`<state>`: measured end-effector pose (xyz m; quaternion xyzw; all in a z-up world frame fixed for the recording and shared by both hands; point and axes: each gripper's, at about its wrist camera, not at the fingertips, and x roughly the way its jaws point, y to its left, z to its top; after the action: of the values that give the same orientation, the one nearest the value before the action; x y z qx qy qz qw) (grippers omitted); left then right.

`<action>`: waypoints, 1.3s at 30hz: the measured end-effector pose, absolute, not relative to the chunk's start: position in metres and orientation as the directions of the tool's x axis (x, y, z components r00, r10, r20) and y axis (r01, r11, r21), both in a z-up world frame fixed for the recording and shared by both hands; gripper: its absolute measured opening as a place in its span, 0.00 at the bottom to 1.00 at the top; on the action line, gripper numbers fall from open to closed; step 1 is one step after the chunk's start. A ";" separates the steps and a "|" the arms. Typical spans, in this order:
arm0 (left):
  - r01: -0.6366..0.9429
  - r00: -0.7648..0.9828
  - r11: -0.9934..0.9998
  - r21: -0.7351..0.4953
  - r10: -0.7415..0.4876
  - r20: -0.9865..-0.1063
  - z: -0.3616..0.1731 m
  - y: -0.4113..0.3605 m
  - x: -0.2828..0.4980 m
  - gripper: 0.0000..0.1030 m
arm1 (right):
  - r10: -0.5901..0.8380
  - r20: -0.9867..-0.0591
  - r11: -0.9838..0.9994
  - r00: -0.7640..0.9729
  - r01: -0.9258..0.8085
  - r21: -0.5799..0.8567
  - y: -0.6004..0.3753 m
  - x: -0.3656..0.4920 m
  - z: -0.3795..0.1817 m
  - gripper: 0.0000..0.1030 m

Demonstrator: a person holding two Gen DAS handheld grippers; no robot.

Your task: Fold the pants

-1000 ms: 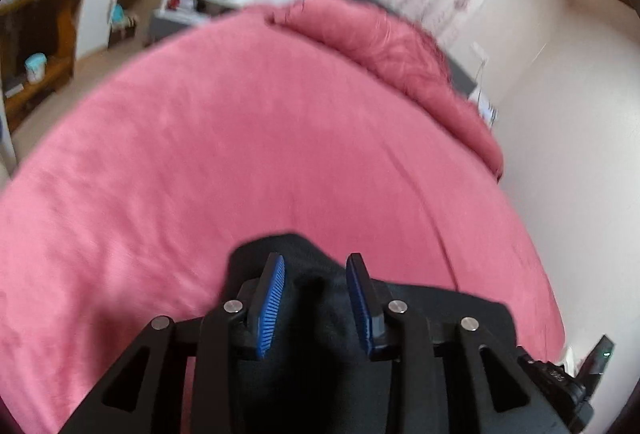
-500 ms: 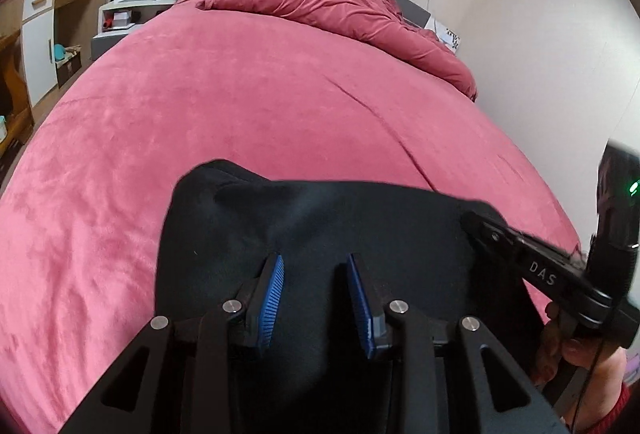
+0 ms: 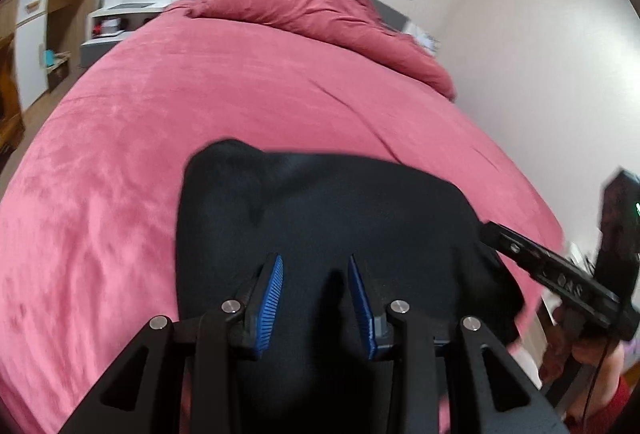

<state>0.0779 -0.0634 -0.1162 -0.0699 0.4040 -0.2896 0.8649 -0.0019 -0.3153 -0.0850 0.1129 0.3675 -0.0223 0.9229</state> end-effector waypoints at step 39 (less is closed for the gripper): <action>0.279 0.510 0.934 -0.222 -0.340 -0.790 -0.114 -0.015 0.062 0.48 | 0.046 -0.790 0.965 0.611 0.176 0.193 -0.329 -0.035 -0.102 0.66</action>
<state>0.0618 -0.0149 -0.1136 -0.0332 0.4619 -0.1780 0.8683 -0.0354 -0.3289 -0.1023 0.1269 0.4393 -0.0366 0.8886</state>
